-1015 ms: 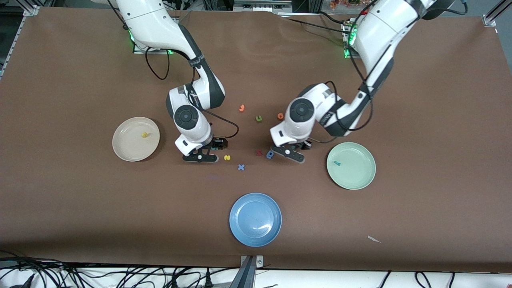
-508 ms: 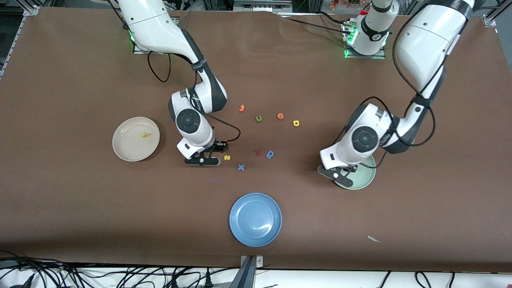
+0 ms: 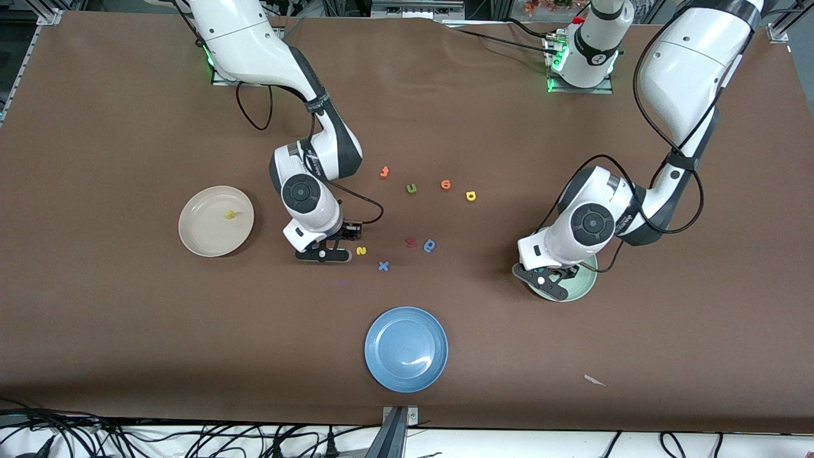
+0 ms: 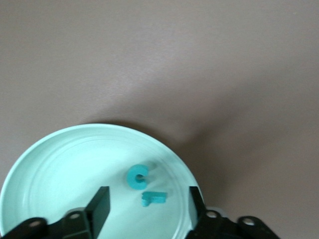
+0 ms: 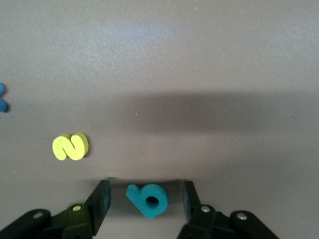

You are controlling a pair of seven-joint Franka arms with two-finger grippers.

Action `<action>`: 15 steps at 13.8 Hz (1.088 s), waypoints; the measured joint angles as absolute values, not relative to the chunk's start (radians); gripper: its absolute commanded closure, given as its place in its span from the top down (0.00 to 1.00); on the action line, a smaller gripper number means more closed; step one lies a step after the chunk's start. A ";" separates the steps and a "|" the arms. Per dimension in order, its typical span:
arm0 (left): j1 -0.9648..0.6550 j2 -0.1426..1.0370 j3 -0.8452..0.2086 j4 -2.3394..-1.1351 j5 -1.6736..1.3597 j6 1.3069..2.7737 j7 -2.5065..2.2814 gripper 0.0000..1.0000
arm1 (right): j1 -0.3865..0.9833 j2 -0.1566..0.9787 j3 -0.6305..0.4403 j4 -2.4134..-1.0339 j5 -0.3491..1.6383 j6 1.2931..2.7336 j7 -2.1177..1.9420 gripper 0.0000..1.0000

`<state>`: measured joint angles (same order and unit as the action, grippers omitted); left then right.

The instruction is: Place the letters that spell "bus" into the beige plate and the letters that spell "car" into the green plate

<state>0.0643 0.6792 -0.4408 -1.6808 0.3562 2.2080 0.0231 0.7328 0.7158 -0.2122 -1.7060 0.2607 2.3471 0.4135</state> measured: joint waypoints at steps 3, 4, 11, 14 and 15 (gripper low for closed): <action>0.062 0.658 -0.525 -1.686 0.356 2.117 -0.116 1.00 | 0.732 0.716 -0.212 -1.706 0.261 2.346 0.414 0.54; 0.060 0.653 -0.560 -1.700 0.356 2.108 -0.187 1.00 | 0.731 0.716 -0.212 -1.706 0.261 2.346 0.414 0.53; 0.038 0.645 -0.678 -1.925 0.409 2.262 -0.670 0.89 | 0.726 0.716 -0.212 -1.702 0.273 2.346 0.414 0.31; 0.024 0.644 -0.683 -1.997 0.451 2.320 -0.769 0.67 | 0.726 0.716 -0.212 -1.701 0.293 2.346 0.414 0.28; 0.011 0.644 -0.683 -2.004 0.451 2.320 -0.788 0.59 | 0.726 0.716 -0.212 -1.701 0.297 2.346 0.414 0.26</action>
<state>0.0114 0.6442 -0.6832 -2.0044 0.4515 2.3202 -0.7881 0.7258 0.7158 -0.2123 -1.7014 0.2965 2.3464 0.4135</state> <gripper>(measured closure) 0.207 0.652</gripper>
